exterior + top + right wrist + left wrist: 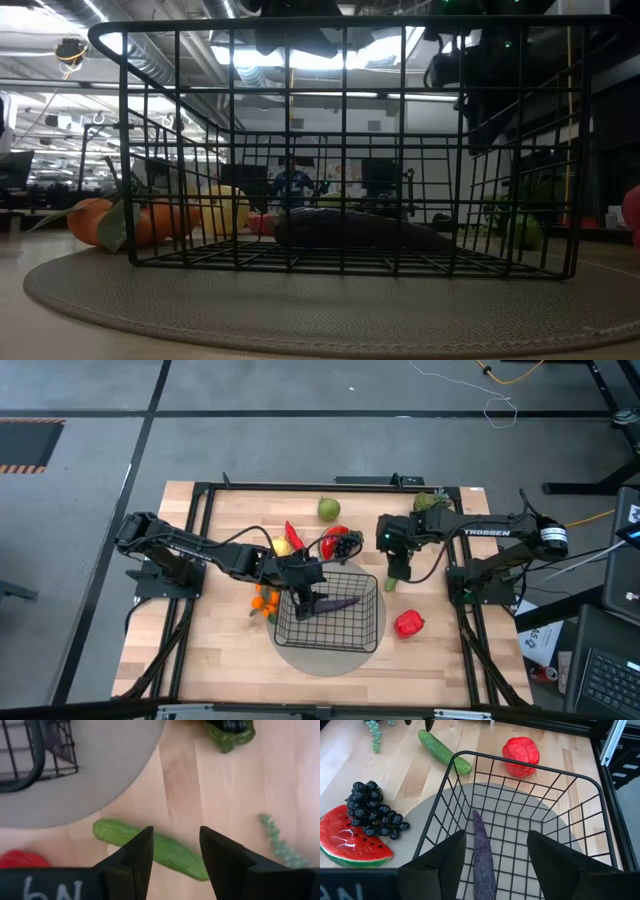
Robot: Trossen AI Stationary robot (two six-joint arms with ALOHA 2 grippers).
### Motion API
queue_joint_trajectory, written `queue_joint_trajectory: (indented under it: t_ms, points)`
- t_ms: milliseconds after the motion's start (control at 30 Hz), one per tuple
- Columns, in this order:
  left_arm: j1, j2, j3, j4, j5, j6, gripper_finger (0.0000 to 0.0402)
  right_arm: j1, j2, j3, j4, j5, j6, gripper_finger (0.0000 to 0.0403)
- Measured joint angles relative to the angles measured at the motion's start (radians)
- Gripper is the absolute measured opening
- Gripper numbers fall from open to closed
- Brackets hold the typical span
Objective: Build produce basket
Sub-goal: Put the green cucumber into the black wire basket
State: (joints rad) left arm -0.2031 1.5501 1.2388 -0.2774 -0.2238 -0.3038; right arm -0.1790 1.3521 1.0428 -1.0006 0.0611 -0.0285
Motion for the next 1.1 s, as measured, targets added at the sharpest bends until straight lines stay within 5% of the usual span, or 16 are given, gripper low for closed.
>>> queue_joint_trajectory:
  t_ms: [167, 467, 633, 767, 900, 1100]
  points:
    - [0.000, 0.000, 0.000, 0.001, 0.000, 0.000, 0.0207, -0.016, 0.000, 0.000, -0.037, 0.028, 0.095, 0.0162]
    - [0.000, 0.000, 0.000, 0.001, 0.000, -0.001, 0.0207, -0.015, 0.000, 0.000, -0.056, 0.175, -0.076, 0.0162]
    - [0.000, 0.000, 0.000, 0.001, 0.000, -0.001, 0.0207, -0.023, 0.000, 0.000, -0.016, 0.215, 0.123, 0.0162]
    - [0.000, 0.000, 0.000, 0.001, 0.000, -0.001, 0.0207, -0.024, 0.001, 0.000, -0.031, 0.219, 0.077, 0.0164]
    - [0.000, 0.000, 0.000, 0.001, 0.000, -0.001, 0.0207, -0.023, 0.001, 0.000, -0.031, 0.269, 0.071, 0.0191]
    - [0.000, 0.000, 0.000, 0.001, 0.000, -0.002, 0.0207, -0.026, 0.001, 0.000, -0.028, 0.394, 0.050, 0.0284]
